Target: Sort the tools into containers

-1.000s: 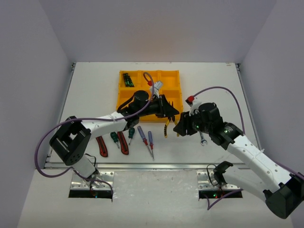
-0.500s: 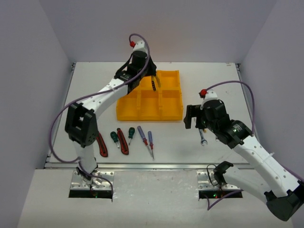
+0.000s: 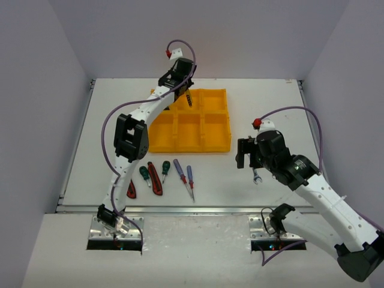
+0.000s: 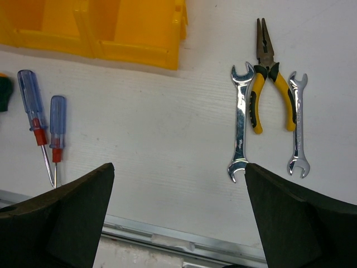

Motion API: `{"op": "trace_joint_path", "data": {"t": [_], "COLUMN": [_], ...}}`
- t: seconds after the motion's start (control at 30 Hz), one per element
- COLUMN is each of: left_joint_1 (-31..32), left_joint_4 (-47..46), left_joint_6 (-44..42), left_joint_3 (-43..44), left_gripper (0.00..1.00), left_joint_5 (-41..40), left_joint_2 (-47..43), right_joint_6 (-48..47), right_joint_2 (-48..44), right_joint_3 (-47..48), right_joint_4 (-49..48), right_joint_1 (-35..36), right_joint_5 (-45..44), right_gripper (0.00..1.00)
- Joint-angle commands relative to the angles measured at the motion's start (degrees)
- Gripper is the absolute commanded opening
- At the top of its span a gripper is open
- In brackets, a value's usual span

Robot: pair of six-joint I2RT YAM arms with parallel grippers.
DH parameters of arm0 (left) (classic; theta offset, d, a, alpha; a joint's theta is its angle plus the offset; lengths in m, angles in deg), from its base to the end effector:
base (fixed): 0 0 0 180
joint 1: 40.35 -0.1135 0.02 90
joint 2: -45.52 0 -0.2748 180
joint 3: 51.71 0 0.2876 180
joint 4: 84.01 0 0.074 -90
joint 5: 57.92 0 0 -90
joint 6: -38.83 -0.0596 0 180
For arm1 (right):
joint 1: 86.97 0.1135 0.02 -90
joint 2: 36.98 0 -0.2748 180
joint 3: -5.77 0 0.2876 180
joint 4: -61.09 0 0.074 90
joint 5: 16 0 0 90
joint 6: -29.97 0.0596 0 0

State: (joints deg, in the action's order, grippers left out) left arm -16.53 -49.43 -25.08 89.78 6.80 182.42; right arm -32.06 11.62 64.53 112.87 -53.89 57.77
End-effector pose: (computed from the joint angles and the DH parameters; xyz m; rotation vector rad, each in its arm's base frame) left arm 0.5757 -0.2263 0.2604 -0.3021 2.0183 -0.0816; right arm 0.1930 0.1058 0.2832 0.0440 2.2731 0.2390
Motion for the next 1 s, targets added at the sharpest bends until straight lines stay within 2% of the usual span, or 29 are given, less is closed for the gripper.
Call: {"op": "trace_joint_path", "data": {"t": [0.0,0.2,0.43,0.57,0.6,0.7,0.8,0.97], "left_joint_1": [-0.65,-0.7,-0.7,-0.7,-0.7,-0.7,-0.7,-0.54], "left_joint_4": [-4.13,-3.28,-3.37,-2.84,-2.76,-1.36,-1.08,-1.6], "left_joint_6": [6.7,13.52,15.92,17.93,17.87,18.42,18.61,17.15], "left_joint_3": [1.81,1.12,1.07,1.01,0.98,0.64,-0.94,-3.57], "left_gripper": [0.0,0.0,0.0,0.24,0.37,0.61,0.75,0.83], "left_joint_5": [1.36,0.63,-0.21,0.59,0.98,1.03,0.92,2.12], "left_joint_2": [-1.48,0.41,1.62,1.71,1.56,0.34,-3.46,-14.4], "right_joint_6": [-0.37,-0.15,-0.02,-0.09,-0.19,-0.21,-0.36,-3.23], "right_joint_2": [-0.97,-1.57,-2.99,-2.72,-2.72,-1.75,2.15,9.25], "right_joint_3": [-0.01,-0.47,-1.54,-1.97,-1.98,-1.6,-0.16,1.32], "right_joint_4": [-0.54,-0.43,-0.36,-0.37,-0.44,0.49,1.75,-1.18], "right_joint_1": [-0.35,-0.36,-0.39,-0.31,-0.37,-0.42,-3.22,-15.19], "right_joint_5": [-0.51,0.34,0.67,0.86,0.38,-2.63,-3.29,7.55], "right_gripper": [0.99,0.99,0.99,0.99,0.99,0.99,0.99,0.99]}}
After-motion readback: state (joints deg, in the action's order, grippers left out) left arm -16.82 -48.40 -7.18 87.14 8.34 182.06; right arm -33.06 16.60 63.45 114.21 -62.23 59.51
